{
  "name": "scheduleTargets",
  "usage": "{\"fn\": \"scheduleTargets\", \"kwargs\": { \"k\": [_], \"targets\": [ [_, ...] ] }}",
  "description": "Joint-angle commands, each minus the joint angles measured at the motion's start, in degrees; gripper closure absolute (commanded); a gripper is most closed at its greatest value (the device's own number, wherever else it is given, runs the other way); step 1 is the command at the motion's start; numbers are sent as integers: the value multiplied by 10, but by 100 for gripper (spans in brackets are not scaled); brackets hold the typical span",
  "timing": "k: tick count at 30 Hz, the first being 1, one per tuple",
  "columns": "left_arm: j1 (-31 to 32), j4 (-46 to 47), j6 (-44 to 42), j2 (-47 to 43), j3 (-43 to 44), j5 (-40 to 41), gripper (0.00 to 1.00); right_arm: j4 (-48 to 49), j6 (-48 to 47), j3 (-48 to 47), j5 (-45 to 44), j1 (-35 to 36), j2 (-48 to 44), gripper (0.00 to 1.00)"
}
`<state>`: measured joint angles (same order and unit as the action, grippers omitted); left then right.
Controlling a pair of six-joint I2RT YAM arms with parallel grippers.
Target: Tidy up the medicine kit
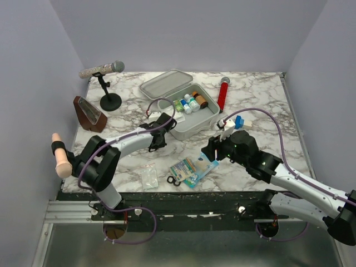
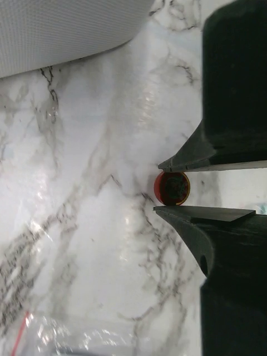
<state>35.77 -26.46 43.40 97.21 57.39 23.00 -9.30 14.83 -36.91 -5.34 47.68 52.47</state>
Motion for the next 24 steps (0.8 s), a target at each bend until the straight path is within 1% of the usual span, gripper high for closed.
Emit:
{"fn": "scheduleTargets", "kwargs": {
  "k": [1,4,6,9,11,17,20,24],
  "targets": [
    [2,-30,15,-122,-25,37,90,-12,1,-18,-12,1,-10,35],
    [2,-49,10,-164,5,34,94,-12,-3,-23,-17,1,-10,35],
    [3,-46,6,-180,33,23,95,-12,-7,-29,-20,1,-7,36],
    [7,-39,-5,-164,96,1,96,-17,-11,-37,-26,2,-8,36],
    [13,-45,-22,-122,163,-6,96,-21,-12,-40,-28,1,-11,36],
    [23,-71,-63,65,347,-39,98,-39,-14,-39,-47,1,-25,36],
    [24,-71,-67,137,399,-47,98,-48,-16,-37,-53,1,-28,36],
    [24,-70,-79,206,445,-44,98,-57,-19,-37,-59,2,-32,36]
  ]
}}
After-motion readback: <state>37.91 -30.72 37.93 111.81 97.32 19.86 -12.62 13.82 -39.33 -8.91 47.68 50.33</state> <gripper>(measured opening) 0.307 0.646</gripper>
